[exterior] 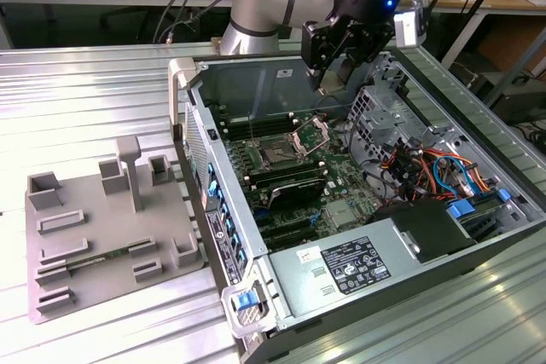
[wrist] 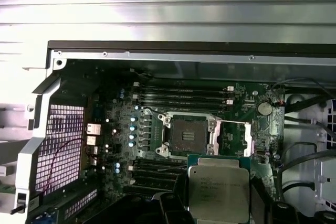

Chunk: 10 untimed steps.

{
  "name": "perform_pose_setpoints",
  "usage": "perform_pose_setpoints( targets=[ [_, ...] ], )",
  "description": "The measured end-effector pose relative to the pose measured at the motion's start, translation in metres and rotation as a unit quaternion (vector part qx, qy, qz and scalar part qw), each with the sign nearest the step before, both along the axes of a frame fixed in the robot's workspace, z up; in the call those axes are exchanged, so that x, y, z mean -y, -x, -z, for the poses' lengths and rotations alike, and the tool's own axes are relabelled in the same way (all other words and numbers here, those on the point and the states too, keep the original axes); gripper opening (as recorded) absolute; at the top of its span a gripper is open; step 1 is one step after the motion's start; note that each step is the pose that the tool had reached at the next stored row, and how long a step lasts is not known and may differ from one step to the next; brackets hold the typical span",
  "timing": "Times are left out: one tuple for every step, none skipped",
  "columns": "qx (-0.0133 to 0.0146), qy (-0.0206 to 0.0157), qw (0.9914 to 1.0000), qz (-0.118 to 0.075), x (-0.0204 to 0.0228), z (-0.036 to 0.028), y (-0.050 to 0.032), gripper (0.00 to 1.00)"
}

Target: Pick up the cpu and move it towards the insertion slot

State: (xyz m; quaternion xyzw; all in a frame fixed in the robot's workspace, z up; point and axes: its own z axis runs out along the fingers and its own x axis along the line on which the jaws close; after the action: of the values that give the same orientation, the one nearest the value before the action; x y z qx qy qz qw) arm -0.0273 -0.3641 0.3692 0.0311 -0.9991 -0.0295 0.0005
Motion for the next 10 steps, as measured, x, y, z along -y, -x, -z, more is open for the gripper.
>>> perform_pose_setpoints(
  targets=[
    [0.0, 0.0, 1.0, 0.0, -0.0008, 0.0005, -0.0007, 0.55],
    [0.0, 0.0001, 1.0, 0.0, -0.0016, 0.001, -0.0012, 0.55],
    [0.0, 0.0001, 1.0, 0.0, -0.0024, 0.0015, -0.0016, 0.55],
    [0.0, 0.0001, 1.0, 0.0, -0.0034, 0.002, -0.0022, 0.55],
    [0.0, 0.0001, 1.0, 0.0, -0.0045, 0.0025, -0.0027, 0.55],
    [0.0, 0.0, 1.0, 0.0, -0.0064, 0.0036, -0.0034, 0.55],
    [0.0, 0.0, 1.0, 0.0, -0.008, 0.0043, -0.0038, 0.55],
    [0.0, 0.0001, 1.0, 0.0, -0.0093, 0.0048, -0.004, 0.55],
    [0.0, 0.0, 1.0, 0.0, -0.011, 0.0057, -0.0041, 0.55],
    [-0.0001, 0.0001, 1.0, 0.0, -0.015, 0.0072, -0.0041, 0.55]
  ],
)
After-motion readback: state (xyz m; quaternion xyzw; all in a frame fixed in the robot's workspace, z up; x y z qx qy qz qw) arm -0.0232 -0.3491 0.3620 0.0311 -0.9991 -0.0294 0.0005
